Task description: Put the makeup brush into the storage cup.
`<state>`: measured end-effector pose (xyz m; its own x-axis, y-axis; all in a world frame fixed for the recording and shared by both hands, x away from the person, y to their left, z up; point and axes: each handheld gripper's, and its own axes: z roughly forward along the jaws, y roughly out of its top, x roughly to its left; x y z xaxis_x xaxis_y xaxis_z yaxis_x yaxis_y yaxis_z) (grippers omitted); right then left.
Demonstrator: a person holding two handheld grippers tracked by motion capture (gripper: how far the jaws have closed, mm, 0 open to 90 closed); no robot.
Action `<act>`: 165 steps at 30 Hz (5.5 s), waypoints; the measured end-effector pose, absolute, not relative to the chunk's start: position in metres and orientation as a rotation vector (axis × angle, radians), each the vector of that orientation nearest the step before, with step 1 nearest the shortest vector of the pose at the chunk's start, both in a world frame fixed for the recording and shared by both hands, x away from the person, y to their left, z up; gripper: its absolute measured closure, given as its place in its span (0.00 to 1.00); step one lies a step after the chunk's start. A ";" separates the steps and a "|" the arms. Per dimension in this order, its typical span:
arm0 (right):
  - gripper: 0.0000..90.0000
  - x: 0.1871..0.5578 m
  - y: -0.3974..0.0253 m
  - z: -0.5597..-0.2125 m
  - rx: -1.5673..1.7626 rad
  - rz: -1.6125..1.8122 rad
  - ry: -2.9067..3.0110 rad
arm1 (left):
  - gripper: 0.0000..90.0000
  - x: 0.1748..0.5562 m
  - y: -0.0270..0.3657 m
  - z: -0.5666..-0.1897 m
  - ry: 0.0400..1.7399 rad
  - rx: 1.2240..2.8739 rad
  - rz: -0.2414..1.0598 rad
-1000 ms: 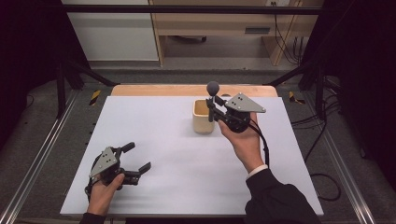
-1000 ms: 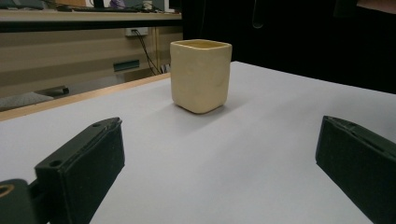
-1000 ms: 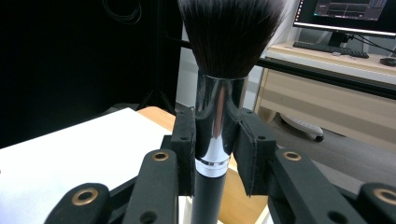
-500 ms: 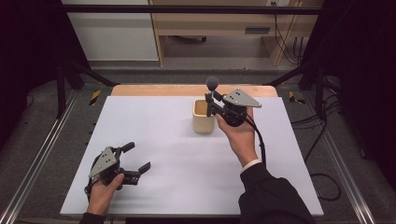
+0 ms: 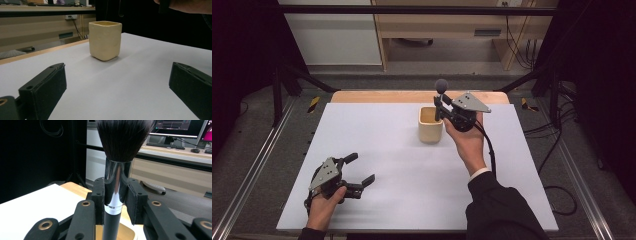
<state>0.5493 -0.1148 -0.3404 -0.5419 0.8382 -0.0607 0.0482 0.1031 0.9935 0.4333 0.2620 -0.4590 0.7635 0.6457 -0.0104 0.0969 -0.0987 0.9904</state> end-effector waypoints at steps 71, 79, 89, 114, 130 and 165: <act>0.79 0.570 -0.091 -0.358 0.876 1.470 1.727 | 0.01 0.433 0.267 -0.456 0.602 1.614 0.523; 0.79 0.571 -0.092 -0.362 0.885 1.469 1.727 | 0.01 0.433 0.267 -0.456 0.603 1.614 0.529; 0.79 0.573 -0.093 -0.368 0.906 1.466 1.727 | 0.01 0.432 0.267 -0.456 0.600 1.615 0.532; 0.79 0.575 -0.092 -0.379 0.914 1.427 1.763 | 0.01 0.432 0.268 -0.455 0.600 1.613 0.536; 0.78 0.574 -0.097 -0.388 0.944 1.422 1.773 | 0.01 0.432 0.268 -0.455 0.602 1.615 0.538; 0.06 0.536 -0.111 -0.369 0.984 1.401 1.791 | 0.01 0.432 0.269 -0.455 0.609 1.620 0.545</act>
